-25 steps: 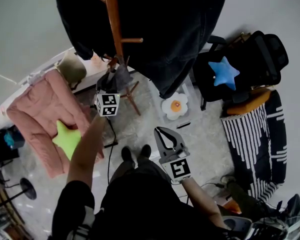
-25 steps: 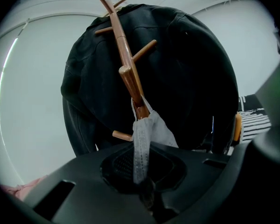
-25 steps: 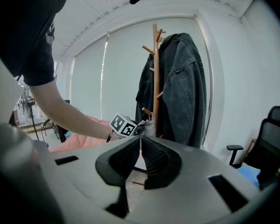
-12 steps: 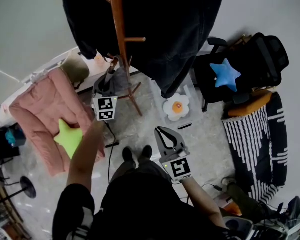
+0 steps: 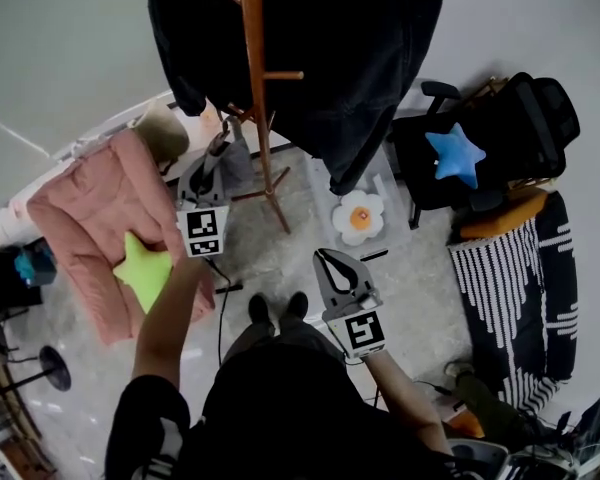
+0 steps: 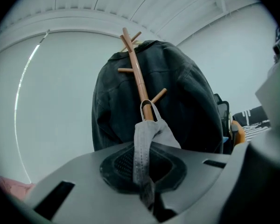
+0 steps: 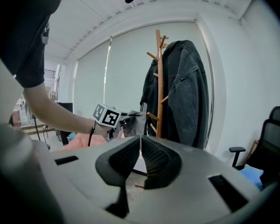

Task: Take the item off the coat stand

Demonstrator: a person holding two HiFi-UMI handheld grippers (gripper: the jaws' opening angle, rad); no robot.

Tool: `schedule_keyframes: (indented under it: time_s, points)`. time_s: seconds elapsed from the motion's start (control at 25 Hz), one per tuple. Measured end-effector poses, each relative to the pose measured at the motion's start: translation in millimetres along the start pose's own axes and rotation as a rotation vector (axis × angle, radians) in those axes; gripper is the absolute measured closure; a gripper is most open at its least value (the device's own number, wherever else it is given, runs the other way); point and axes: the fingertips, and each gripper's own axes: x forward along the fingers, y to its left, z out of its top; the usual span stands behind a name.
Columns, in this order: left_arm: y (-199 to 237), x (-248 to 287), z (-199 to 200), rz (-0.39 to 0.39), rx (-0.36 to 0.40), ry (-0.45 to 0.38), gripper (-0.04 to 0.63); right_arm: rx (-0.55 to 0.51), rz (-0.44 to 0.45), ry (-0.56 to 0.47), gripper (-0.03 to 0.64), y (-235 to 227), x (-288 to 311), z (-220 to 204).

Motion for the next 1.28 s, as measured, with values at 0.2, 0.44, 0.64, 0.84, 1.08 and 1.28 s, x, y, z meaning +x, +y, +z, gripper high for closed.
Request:
schedule_keyframes:
  time_s: [0.2,0.44,0.64,0.84,1.08,1.28]
  points:
    - [5.7,-36.0,12.9,0.011,-0.02,-0.023,0.569,-0.004,0.005,-0.009,0.588,4.9,-4.4,3.2]
    - [13.4,-81.8,24.5,0.022,-0.05,-0.049,0.569,-0.006,0.01,-0.009,0.588,13.9,-7.3,3.6]
    - [11.2,-117.3,33.2,0.019,-0.066,-0.069,0.569,-0.005,0.016,-0.007,0.588,18.3,-9.4,2.9]
    - [10.3,-144.0,40.4,0.031,-0.101,-0.094,0.569,-0.003,0.016,-0.007,0.588,20.9,-11.5,2.7]
    - [10.9,-176.1,52.8,0.052,-0.113,-0.125,0.569,-0.005,0.009,-0.013,0.588,21.2,-14.0,0.1]
    - [13.7,-196.2,54.6,0.062,-0.106,-0.134,0.569,-0.001,0.0,-0.013,0.588,18.7,-13.2,-3.8]
